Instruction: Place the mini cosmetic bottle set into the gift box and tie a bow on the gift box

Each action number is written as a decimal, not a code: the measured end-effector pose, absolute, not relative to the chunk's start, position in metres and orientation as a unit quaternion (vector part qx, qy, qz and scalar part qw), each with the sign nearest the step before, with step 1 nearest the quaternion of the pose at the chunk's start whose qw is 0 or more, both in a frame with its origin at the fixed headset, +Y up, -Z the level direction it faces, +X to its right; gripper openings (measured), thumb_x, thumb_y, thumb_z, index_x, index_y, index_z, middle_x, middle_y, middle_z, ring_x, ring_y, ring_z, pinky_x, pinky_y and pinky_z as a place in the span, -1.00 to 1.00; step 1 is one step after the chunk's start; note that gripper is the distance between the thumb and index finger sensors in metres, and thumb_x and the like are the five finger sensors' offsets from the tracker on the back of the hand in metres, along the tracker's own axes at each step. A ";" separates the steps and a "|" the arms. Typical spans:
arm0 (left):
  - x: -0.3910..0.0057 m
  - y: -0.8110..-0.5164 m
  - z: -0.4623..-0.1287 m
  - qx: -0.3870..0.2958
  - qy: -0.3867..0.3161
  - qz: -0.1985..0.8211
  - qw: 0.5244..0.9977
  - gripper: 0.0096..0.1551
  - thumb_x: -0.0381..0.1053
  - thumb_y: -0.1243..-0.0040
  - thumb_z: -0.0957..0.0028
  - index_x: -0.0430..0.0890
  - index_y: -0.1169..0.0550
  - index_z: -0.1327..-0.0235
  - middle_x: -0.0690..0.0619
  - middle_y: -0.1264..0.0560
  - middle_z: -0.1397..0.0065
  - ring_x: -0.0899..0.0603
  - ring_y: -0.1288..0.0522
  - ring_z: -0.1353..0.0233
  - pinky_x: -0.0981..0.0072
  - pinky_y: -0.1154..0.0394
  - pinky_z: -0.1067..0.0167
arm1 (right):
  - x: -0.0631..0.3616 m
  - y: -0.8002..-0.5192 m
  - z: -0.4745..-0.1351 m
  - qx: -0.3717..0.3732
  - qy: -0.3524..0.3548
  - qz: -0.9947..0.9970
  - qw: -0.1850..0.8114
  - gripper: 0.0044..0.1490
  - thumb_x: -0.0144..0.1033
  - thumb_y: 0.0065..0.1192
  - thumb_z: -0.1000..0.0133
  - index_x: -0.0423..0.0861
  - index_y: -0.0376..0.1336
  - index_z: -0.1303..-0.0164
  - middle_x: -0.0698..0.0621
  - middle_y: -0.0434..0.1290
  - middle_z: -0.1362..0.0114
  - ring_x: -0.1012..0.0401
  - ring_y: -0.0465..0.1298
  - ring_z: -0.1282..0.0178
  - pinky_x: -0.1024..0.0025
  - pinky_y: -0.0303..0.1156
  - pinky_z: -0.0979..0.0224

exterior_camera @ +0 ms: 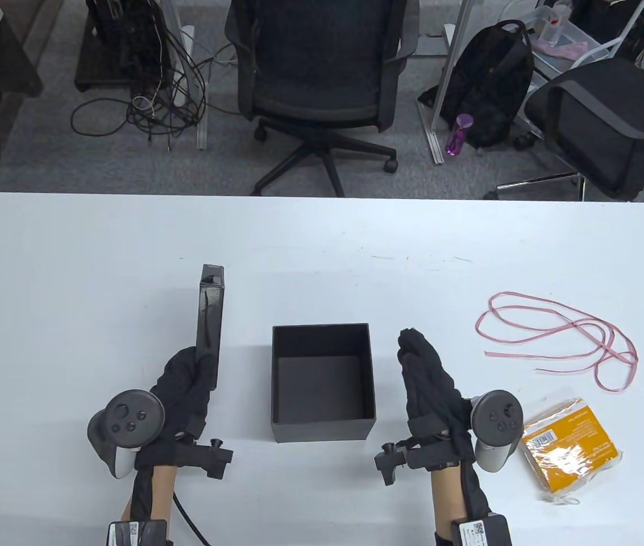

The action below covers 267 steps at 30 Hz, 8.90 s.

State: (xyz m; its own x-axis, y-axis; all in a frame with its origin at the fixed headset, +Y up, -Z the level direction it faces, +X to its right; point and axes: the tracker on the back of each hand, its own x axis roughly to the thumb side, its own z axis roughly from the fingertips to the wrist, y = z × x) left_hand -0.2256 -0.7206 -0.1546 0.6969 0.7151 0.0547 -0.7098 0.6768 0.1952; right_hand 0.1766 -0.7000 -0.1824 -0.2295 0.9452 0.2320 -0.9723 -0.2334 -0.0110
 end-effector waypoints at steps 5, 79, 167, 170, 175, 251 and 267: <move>-0.217 -0.729 -0.157 0.076 0.035 0.234 0.969 -0.56 0.20 0.03 -0.25 0.01 -0.49 -0.23 0.03 -0.52 -0.33 -0.18 -0.63 -0.21 0.10 -0.66 -0.11 | 0.176 -0.701 -0.182 0.087 -0.069 0.782 0.614 -0.21 -0.18 -0.18 -0.38 -0.46 0.04 -0.65 -0.55 0.13 -0.59 -0.49 0.20 -0.39 -0.47 0.21 -0.31; -0.194 -0.762 -0.151 -0.003 0.017 0.042 0.999 -0.28 0.25 0.06 -0.21 0.06 -0.28 -0.64 -0.15 -0.33 -0.64 -0.36 -0.46 -0.53 -0.23 -0.51 -0.35 | 0.311 -0.758 -0.189 -0.237 0.212 0.937 0.145 0.31 -0.45 0.37 -0.22 -0.14 -0.52 -0.70 -0.70 -0.60 -0.52 -0.72 -0.48 -0.26 -0.71 -0.20 -0.31; -0.194 -0.762 -0.150 0.012 0.007 0.052 0.999 -0.26 0.27 0.08 -0.21 0.04 -0.27 -0.66 -0.17 -0.31 -0.65 -0.36 -0.46 -0.52 -0.22 -0.52 -0.35 | 0.132 -0.637 -0.139 0.372 -0.276 0.762 0.453 -0.43 -0.55 0.17 -0.10 -0.24 0.17 -0.36 -0.40 0.02 -0.66 -0.37 0.27 -0.54 -0.26 0.36 -0.48; -0.194 -0.762 -0.150 0.011 0.007 0.052 0.999 -0.26 0.27 0.08 -0.21 0.04 -0.27 -0.66 -0.17 -0.31 -0.65 -0.36 -0.46 -0.52 -0.22 -0.52 -0.35 | 0.125 -0.649 -0.144 0.371 -0.250 0.774 0.448 -0.44 -0.55 0.19 -0.10 -0.22 0.19 -0.34 -0.39 0.04 -0.66 -0.36 0.28 -0.54 -0.25 0.36 -0.47; -0.194 -0.763 -0.150 0.010 0.006 0.051 0.999 -0.26 0.27 0.08 -0.21 0.04 -0.27 -0.66 -0.17 -0.31 -0.65 -0.36 -0.46 -0.52 -0.22 -0.52 -0.35 | 0.118 -0.671 -0.153 0.371 -0.215 0.797 0.425 -0.46 -0.55 0.20 -0.10 -0.20 0.20 -0.32 -0.37 0.05 -0.66 -0.34 0.28 -0.55 -0.24 0.36 -0.47; -0.180 -0.777 -0.159 -0.060 0.048 0.007 0.997 -0.53 0.15 0.14 -0.27 -0.01 -0.44 -0.32 -0.15 -0.33 -0.63 -0.41 -0.41 -0.56 -0.07 -0.61 -0.26 | 0.203 -0.718 -0.191 0.061 -0.144 0.952 0.264 -0.24 -0.29 0.16 -0.25 -0.41 0.11 -0.56 -0.50 0.14 -0.60 -0.43 0.31 -0.43 -0.44 0.26 -0.34; -0.187 -0.688 -0.138 0.208 -0.082 0.305 0.926 -0.54 0.09 0.19 -0.23 -0.04 -0.40 -0.28 -0.08 -0.34 -0.59 -0.31 -0.44 -0.55 0.04 -0.57 -0.40 | 0.188 -0.702 -0.185 0.130 -0.089 0.914 0.374 0.14 0.23 -0.22 -0.31 -0.42 -0.21 -0.76 -0.58 -0.09 -0.70 -0.57 0.07 -0.53 -0.65 0.06 -0.35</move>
